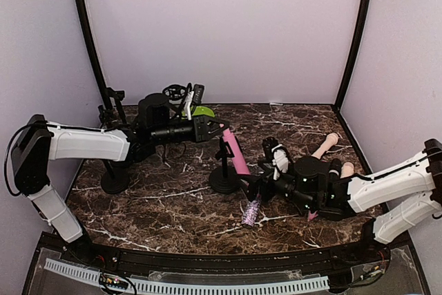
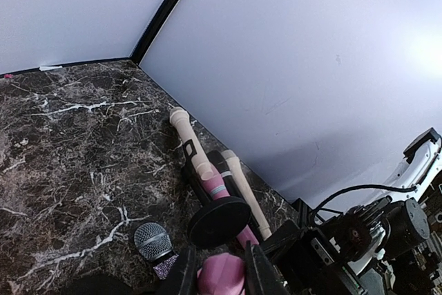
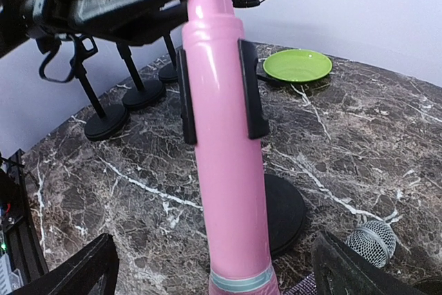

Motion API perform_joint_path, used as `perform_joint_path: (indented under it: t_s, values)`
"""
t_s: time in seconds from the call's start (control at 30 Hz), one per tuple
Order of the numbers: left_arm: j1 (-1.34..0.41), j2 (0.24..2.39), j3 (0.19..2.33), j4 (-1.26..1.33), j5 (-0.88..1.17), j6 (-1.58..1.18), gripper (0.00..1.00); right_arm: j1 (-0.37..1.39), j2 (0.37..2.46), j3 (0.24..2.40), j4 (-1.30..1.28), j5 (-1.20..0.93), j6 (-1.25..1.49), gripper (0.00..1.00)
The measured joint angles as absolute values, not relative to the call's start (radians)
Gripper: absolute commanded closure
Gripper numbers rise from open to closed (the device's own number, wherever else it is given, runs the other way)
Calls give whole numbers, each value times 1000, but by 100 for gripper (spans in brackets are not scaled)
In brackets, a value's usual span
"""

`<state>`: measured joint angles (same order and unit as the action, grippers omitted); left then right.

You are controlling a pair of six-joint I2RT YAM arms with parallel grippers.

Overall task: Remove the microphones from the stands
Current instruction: Pick up the microphone from the microphone stand.

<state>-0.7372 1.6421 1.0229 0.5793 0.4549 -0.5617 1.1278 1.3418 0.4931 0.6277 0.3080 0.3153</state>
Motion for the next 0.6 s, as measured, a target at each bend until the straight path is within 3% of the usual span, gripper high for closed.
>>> perform_joint_path:
  t_s: [0.3, 0.6]
  values:
    - [-735, 1638, 953, 704, 441, -715, 100, 1124, 1234, 422, 671, 313, 382, 1]
    - [-728, 1617, 863, 839, 366, -895, 100, 1050, 1206, 304, 881, 273, 567, 1]
